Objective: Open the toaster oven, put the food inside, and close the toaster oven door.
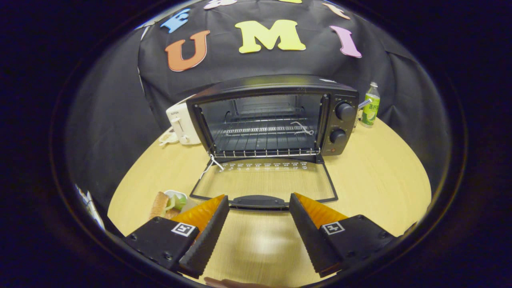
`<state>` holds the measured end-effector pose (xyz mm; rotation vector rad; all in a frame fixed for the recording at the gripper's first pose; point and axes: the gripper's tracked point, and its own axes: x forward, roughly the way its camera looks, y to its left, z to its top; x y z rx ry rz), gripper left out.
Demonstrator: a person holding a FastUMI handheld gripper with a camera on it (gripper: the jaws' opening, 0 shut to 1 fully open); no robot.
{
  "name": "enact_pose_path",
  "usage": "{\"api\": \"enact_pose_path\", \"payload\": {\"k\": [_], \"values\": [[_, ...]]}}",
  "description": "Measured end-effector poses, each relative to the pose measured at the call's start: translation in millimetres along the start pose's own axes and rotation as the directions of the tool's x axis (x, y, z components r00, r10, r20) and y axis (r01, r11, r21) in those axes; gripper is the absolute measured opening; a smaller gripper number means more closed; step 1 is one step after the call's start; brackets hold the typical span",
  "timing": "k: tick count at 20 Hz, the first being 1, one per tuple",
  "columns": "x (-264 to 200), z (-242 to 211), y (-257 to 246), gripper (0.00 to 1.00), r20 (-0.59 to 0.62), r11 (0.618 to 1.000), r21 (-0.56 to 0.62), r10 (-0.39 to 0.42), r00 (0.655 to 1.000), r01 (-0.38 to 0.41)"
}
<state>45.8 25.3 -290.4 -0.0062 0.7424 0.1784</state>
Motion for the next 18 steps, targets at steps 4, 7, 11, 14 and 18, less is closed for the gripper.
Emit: {"api": "enact_pose_path", "payload": {"k": [4,7,11,14,18], "values": [[-22,11,18,0.99,0.009,0.993,0.061,0.098,0.995,-0.099],[-39,15,51,0.98,-0.010,0.952,0.176,0.258,0.966,-0.253],[-56,-6,93,0.97,-0.170,0.882,0.277,0.435,0.884,-0.381],[-46,-20,105,0.96,-0.242,0.884,0.278,0.443,0.863,-0.376],[-36,-40,120,0.89,-0.335,0.890,0.260,0.446,0.830,-0.374]]}}
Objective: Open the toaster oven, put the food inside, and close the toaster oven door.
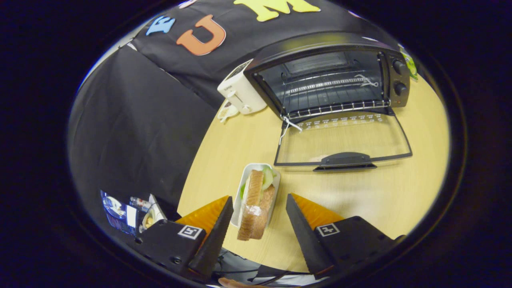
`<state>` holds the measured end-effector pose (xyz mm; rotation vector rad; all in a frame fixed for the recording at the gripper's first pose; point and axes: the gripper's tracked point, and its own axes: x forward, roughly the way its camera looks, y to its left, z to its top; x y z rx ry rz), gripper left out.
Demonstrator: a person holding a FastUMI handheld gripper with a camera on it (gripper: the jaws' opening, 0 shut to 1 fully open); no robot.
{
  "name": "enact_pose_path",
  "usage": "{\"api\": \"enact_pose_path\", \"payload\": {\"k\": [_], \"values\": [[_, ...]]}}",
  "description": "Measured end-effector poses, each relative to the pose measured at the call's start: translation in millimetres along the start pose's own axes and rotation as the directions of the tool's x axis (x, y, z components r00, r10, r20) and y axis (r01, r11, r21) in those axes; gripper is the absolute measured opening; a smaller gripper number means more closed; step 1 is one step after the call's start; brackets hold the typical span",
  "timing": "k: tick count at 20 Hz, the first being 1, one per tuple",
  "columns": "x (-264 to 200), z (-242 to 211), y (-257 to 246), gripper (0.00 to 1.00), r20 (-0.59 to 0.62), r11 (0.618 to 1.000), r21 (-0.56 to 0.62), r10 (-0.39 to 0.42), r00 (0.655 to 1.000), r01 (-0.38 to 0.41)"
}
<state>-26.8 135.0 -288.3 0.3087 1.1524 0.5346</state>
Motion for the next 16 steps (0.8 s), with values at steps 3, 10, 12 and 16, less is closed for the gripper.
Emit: {"api": "enact_pose_path", "payload": {"k": [3,10,12,16], "values": [[10,-10,6,0.83,-0.066,1.000,0.017,0.013,0.998,-0.012],[14,-8,3,0.67,-0.068,1.000,0.004,-0.026,0.997,0.026],[15,-11,1,0.61,-0.083,1.000,0.006,-0.025,0.996,0.026],[20,-13,1,0.49,-0.102,0.999,0.042,0.000,0.995,0.004]]}}
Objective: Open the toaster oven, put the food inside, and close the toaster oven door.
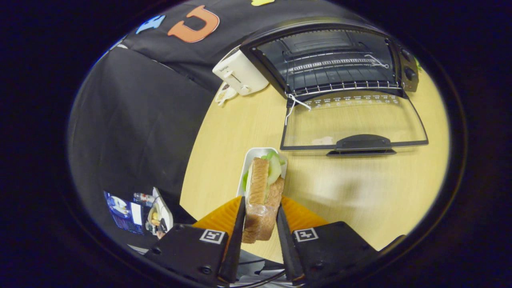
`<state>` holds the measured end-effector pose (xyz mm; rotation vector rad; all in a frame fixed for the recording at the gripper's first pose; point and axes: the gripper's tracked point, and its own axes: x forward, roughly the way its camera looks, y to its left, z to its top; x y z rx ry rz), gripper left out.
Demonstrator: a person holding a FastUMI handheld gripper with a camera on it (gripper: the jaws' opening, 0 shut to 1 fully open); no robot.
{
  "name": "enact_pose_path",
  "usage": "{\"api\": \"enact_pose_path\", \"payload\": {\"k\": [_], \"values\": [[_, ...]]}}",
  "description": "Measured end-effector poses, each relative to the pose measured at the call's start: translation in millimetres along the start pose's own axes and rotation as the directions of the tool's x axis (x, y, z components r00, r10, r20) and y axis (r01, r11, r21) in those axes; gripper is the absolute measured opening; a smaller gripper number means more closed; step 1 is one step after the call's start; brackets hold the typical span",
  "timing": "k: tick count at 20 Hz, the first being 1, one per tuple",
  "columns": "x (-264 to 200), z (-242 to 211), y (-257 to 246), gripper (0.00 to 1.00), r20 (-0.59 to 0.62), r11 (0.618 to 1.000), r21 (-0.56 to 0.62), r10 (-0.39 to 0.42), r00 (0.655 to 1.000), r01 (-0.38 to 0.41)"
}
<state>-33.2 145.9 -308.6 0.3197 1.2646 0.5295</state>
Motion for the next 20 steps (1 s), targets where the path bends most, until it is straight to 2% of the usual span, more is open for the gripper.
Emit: {"api": "enact_pose_path", "payload": {"k": [5,11,15,20], "values": [[0,2,4,0.40,0.009,0.999,0.014,0.053,0.999,-0.053],[-13,11,26,0.39,0.043,0.992,-0.002,0.122,0.992,-0.122],[-30,24,46,0.39,0.094,0.969,0.025,0.242,0.966,-0.245],[-39,57,40,0.38,0.243,0.941,0.070,0.307,0.920,-0.332]]}}
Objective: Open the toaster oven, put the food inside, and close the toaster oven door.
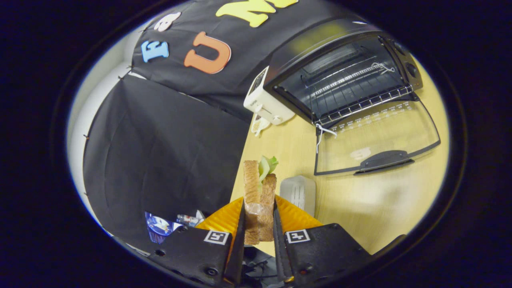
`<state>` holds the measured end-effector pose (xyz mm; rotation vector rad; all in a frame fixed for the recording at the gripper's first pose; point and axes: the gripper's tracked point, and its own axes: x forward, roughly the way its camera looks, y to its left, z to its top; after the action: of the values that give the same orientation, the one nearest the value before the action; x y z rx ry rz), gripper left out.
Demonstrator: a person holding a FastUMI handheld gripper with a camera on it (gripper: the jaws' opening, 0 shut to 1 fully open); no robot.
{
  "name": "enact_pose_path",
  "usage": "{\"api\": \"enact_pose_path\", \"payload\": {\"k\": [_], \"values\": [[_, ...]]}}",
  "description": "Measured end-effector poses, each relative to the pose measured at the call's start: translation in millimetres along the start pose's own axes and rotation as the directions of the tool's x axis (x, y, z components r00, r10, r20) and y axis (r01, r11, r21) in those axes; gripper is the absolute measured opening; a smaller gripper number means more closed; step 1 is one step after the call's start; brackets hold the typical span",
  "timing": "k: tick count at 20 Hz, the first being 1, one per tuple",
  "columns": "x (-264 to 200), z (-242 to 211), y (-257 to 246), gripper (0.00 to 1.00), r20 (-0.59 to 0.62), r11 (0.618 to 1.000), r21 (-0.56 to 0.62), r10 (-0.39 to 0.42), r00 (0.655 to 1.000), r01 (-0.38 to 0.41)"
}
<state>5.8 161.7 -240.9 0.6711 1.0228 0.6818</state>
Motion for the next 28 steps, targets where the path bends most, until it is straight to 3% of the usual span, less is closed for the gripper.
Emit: {"api": "enact_pose_path", "payload": {"k": [2,4,9,15,17,21,28], "values": [[-4,25,4,0.38,0.118,0.998,0.005,0.057,0.991,-0.058],[-11,56,-3,0.38,0.269,0.996,0.024,0.078,0.960,-0.087],[-35,114,-42,0.38,0.531,0.987,0.144,-0.020,0.847,-0.067],[-46,145,-89,0.38,0.642,0.957,0.282,-0.133,0.756,-0.071],[-42,153,-108,0.38,0.645,0.949,0.312,-0.182,0.742,-0.039],[-36,184,-139,0.38,0.690,0.936,0.352,-0.245,0.681,-0.020],[-4,239,-160,0.38,0.699,0.921,0.390,-0.286,0.656,-0.014]]}}
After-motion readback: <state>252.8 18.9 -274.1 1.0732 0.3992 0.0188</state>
